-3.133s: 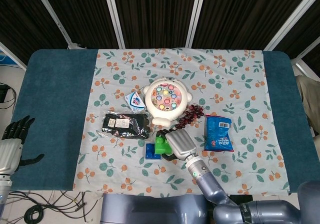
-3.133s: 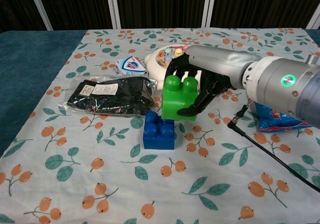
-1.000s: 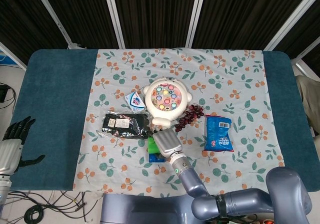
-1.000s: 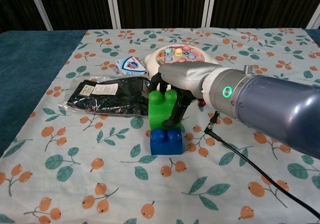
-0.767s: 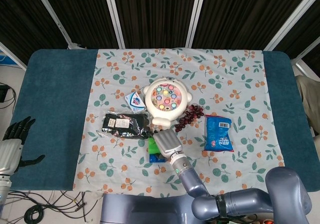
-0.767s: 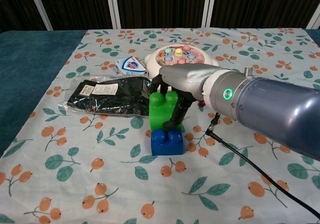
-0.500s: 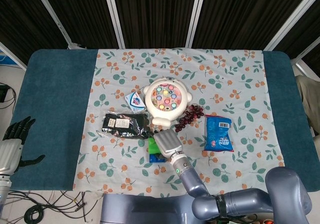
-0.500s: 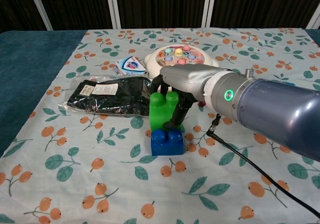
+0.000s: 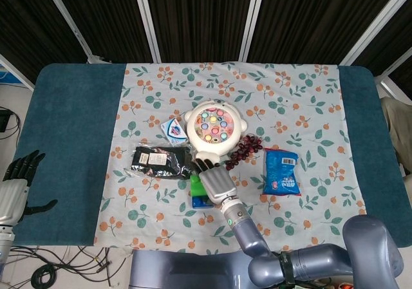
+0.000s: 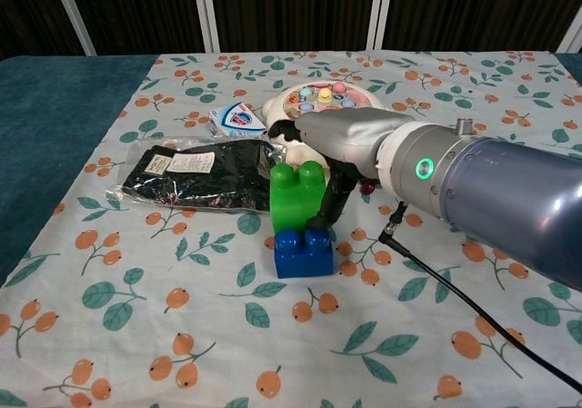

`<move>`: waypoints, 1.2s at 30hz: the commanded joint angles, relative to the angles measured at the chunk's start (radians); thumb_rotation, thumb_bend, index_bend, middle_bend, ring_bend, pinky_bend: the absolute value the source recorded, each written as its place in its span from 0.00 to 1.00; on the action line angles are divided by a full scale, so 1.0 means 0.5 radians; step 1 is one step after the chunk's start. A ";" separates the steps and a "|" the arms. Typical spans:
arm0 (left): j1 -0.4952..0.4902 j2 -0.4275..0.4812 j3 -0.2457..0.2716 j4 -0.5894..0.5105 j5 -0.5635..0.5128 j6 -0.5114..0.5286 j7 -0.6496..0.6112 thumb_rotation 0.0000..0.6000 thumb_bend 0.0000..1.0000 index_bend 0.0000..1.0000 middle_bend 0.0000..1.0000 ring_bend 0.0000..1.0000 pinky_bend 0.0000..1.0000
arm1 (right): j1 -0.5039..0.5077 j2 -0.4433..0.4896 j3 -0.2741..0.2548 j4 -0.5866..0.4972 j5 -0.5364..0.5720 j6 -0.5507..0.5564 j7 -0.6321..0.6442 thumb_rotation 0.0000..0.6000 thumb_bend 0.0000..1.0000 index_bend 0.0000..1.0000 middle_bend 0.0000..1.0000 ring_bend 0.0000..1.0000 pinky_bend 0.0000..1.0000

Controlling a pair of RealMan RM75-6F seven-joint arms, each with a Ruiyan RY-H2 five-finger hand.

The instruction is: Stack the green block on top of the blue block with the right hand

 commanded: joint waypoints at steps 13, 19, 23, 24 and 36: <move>0.002 -0.004 -0.001 0.006 -0.006 0.003 0.016 1.00 0.04 0.00 0.00 0.00 0.00 | -0.203 0.272 -0.130 -0.303 -0.321 0.225 0.109 1.00 0.18 0.00 0.00 0.00 0.22; 0.004 -0.015 -0.001 0.017 0.003 0.018 0.051 1.00 0.04 0.00 0.00 0.00 0.00 | -0.503 0.636 -0.400 -0.387 -0.771 0.419 0.386 1.00 0.14 0.00 0.00 0.00 0.22; 0.006 -0.030 -0.002 0.034 0.009 0.035 0.088 1.00 0.04 0.00 0.00 0.00 0.00 | -0.711 0.835 -0.562 -0.305 -1.050 0.557 0.626 1.00 0.10 0.00 0.00 0.00 0.22; 0.007 -0.036 -0.003 0.040 0.009 0.041 0.103 1.00 0.04 0.00 0.00 0.00 0.00 | -0.777 0.895 -0.613 -0.269 -1.123 0.588 0.712 1.00 0.09 0.00 0.00 0.00 0.21; 0.023 -0.094 -0.022 0.093 -0.004 0.106 0.229 1.00 0.04 0.00 0.00 0.00 0.00 | -1.208 1.042 -0.760 0.157 -1.443 0.794 1.229 1.00 0.07 0.00 0.00 0.00 0.20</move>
